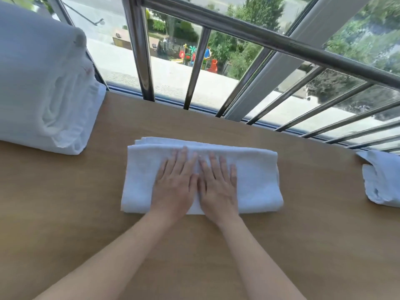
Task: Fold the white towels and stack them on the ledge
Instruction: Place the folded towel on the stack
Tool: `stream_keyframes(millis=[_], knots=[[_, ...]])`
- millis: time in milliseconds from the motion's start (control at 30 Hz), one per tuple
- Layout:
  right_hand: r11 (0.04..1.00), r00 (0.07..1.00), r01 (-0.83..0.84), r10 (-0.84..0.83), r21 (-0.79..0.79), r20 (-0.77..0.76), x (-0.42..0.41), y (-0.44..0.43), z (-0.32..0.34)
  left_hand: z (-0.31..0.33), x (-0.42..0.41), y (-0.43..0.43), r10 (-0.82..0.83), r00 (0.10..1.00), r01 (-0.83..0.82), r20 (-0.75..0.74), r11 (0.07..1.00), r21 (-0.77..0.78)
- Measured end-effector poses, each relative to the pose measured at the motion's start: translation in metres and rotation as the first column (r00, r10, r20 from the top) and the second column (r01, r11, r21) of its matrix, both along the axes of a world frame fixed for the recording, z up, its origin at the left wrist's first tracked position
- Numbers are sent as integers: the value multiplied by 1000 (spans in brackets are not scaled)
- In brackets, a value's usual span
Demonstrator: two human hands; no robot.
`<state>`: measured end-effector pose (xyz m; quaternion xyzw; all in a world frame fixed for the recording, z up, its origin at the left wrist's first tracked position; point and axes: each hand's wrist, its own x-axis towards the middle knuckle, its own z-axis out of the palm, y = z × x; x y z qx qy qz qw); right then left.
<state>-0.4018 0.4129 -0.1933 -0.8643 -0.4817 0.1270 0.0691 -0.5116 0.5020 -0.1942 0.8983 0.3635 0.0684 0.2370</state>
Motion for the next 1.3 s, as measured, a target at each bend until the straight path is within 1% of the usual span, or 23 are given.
stream_keyframes(millis=[33, 67, 167, 233, 333, 433, 533, 633, 733, 800, 900, 967, 1033, 1100, 1167, 1233, 1300], knots=[[999, 1000, 9, -10, -36, -2, 0, 0, -5, -6, -1, -3, -28, 996, 28, -87, 1000, 3], [998, 1000, 21, -20, -53, 10, 1, 0, -9, -11, -2, -2, -54, 989, 57, -137, 998, 22], [996, 998, 39, -36, -74, 45, 9, -4, -12, -17, -4, 11, -109, 979, 122, -171, 990, 69], [991, 995, 90, -84, -94, 60, 16, -8, -12, -21, -6, 17, -104, 973, 125, -205, 988, 93], [969, 976, 213, -207, -122, 64, 32, -17, -16, -29, -12, 26, -16, 972, 49, -236, 989, 136], [938, 949, 315, -308, -147, 67, 47, -27, -18, -32, -18, 36, 79, 960, -40, -269, 988, 147], [896, 915, 404, -396, -181, 83, 55, -31, -20, -31, -25, 44, 173, 941, -143, -291, 982, 120], [856, 884, 467, -461, -220, 81, 59, -33, -20, -28, -27, 45, 200, 924, -176, -324, 979, 103], [811, 844, 531, -533, -245, 63, 64, -36, -17, -24, -24, 41, 255, 921, -243, -295, 967, 77], [779, 812, 576, -580, -249, 66, 64, -38, -13, -20, -24, 35, 335, 907, -332, -256, 942, 57], [745, 778, 618, -625, -249, 62, 57, -40, -7, -14, -24, 20, 502, 833, -515, -233, 857, 4], [737, 769, 634, -634, -235, 85, 50, -42, -3, -8, -23, 8, 552, 794, -574, -253, 819, -13], [736, 761, 647, -641, -201, 101, 43, -46, 1, 0, -22, 0, 559, 782, -588, -276, 808, -32], [739, 751, 657, -659, -148, 41, 37, -53, 5, 9, -24, -3, 561, 792, -591, -240, 804, -71], [742, 732, 665, -670, -80, -121, 31, -62, 10, 17, -27, -6, 552, 814, -577, -184, 806, -132], [731, 698, 682, -660, -24, -280, 24, -68, 16, 24, -29, -11, 508, 848, -529, -153, 829, -181], [723, 667, 691, -646, -18, -371, 15, -72, 24, 30, -30, -24, 459, 877, -480, -144, 851, -211]])
